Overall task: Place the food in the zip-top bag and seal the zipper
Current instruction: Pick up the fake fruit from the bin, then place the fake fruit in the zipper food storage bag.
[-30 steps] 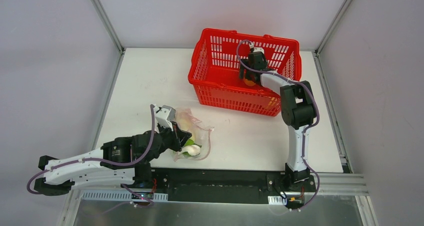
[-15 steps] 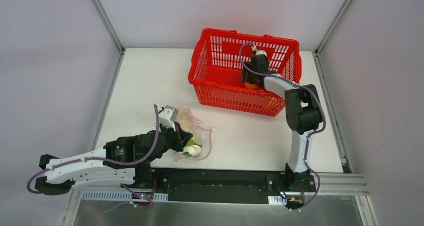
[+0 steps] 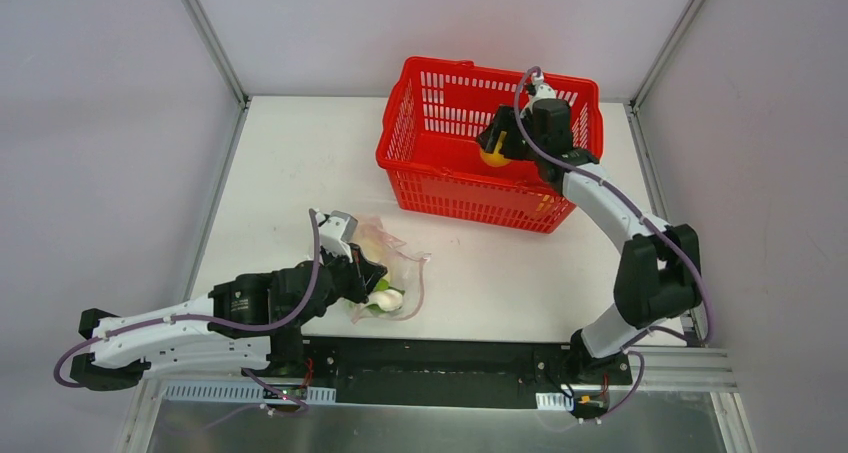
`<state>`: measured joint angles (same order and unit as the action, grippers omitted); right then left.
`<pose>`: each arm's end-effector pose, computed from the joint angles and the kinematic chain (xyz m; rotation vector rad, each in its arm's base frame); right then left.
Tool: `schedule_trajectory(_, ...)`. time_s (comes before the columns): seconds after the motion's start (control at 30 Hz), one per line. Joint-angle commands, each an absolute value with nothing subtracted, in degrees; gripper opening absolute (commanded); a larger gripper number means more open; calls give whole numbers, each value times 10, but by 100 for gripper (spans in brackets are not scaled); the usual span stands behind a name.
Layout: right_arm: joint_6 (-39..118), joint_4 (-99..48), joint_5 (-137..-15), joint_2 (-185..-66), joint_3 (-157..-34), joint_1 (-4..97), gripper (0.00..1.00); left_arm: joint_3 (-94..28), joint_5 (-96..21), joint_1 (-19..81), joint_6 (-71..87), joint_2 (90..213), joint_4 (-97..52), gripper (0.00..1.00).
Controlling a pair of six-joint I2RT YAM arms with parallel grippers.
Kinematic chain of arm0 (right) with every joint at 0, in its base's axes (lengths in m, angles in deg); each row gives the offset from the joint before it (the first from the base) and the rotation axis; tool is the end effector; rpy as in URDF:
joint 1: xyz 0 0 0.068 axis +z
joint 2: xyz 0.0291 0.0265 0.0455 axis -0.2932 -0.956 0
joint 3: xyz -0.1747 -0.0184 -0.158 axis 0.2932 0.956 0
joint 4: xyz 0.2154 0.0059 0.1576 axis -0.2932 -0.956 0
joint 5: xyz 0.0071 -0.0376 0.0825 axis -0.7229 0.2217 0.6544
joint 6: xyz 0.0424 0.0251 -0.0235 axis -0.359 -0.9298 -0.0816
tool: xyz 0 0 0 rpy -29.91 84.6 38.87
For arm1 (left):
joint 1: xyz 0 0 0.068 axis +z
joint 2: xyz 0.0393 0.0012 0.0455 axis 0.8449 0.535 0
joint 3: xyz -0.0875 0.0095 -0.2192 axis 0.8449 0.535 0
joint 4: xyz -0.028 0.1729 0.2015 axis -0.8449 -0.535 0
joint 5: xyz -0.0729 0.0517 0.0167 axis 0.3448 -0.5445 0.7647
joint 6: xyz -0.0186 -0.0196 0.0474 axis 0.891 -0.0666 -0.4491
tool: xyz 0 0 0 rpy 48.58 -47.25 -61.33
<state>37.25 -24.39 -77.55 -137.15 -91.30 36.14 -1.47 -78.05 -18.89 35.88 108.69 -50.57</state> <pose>0.3667 0.1311 0.2628 -0.2454 1.9460 0.4303 0.0584 -0.1607 0.2976 0.2241 1.9151 -0.8758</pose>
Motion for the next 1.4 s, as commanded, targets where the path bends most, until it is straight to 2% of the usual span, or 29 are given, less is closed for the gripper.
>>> schedule_trajectory(0.0, 338, -239, -698, -1300, -900, 359, 49, -31, -811, -193, 354, 1091, -481, 0)
schedule_trajectory(0.33, 326, -243, -621, -1187, -878, 360, 49, -36, -830, -193, 341, 1122, -451, 0)
schedule_trajectory(0.5, 304, -232, -509, -1144, -866, 360, 49, -49, -820, -192, 335, 1149, -439, 0)
schedule_trajectory(0.77, 243, -228, -412, -1087, -832, 384, 48, -62, -820, -192, 329, 1173, -426, 0)
schedule_trajectory(0.97, 268, -283, -428, -1038, -787, 482, 47, -67, -823, -192, 331, 1177, -418, 0)
schedule_trajectory(1.1, 268, -266, -451, -1007, -740, 549, 46, -76, -825, -192, 333, 1182, -412, 0)
schedule_trajectory(1.37, 284, -266, -512, -1006, -691, 649, 45, -101, -805, -192, 341, 1204, -386, 0)
